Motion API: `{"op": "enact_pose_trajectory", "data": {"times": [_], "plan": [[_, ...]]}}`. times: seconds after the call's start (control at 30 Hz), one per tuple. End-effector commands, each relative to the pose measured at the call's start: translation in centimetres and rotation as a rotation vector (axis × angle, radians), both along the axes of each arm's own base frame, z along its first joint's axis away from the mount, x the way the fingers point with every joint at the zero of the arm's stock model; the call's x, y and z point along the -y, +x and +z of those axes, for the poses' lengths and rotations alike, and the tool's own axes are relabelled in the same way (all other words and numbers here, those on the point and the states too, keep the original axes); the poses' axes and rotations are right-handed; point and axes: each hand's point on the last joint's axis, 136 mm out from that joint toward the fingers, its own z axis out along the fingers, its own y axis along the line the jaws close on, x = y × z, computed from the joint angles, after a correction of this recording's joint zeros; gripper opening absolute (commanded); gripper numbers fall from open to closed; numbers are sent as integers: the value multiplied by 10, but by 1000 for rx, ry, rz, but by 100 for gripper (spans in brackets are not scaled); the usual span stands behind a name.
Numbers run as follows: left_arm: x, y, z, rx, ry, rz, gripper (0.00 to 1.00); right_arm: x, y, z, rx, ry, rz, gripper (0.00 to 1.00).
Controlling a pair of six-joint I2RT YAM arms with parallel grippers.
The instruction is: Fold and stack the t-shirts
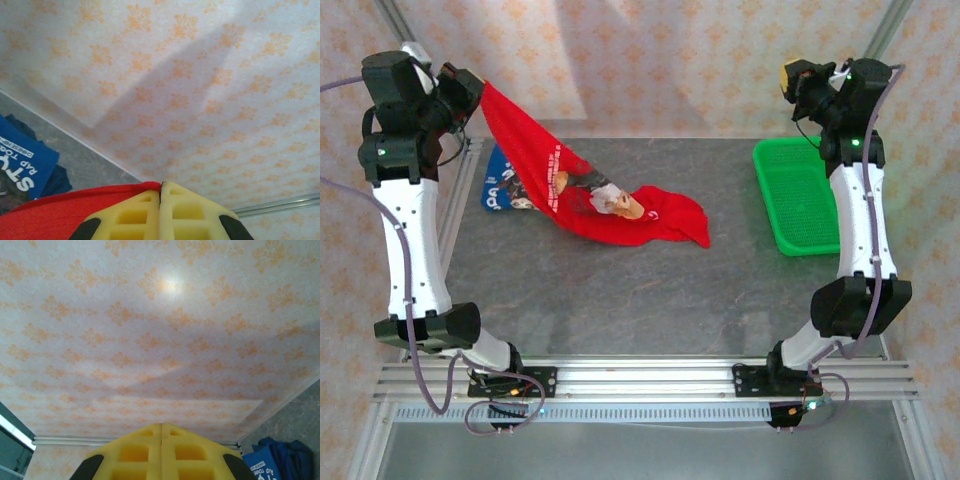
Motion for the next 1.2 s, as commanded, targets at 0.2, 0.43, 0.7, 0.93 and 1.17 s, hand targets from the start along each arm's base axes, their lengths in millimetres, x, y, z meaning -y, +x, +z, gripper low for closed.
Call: {"op": "enact_pose_trajectory", "data": {"times": [0.2, 0.43, 0.7, 0.93, 1.17], "plan": [[16, -32, -116, -251, -16, -41, 0, -80, -68, -244, -600, -512, 362, 61], [3, -70, -204, -459, 35, 31, 0, -104, -94, -372, -826, -831, 533, 68], [-12, -89, -221, -534, 91, 96, 0, -105, -67, -437, -921, -1037, 548, 68], [-9, -77, -187, -439, 48, 86, 0, -118, -24, -447, -872, -979, 461, 9], [-7, -64, -132, -307, 68, 67, 0, -116, 20, -334, -586, -829, 279, 0]]}}
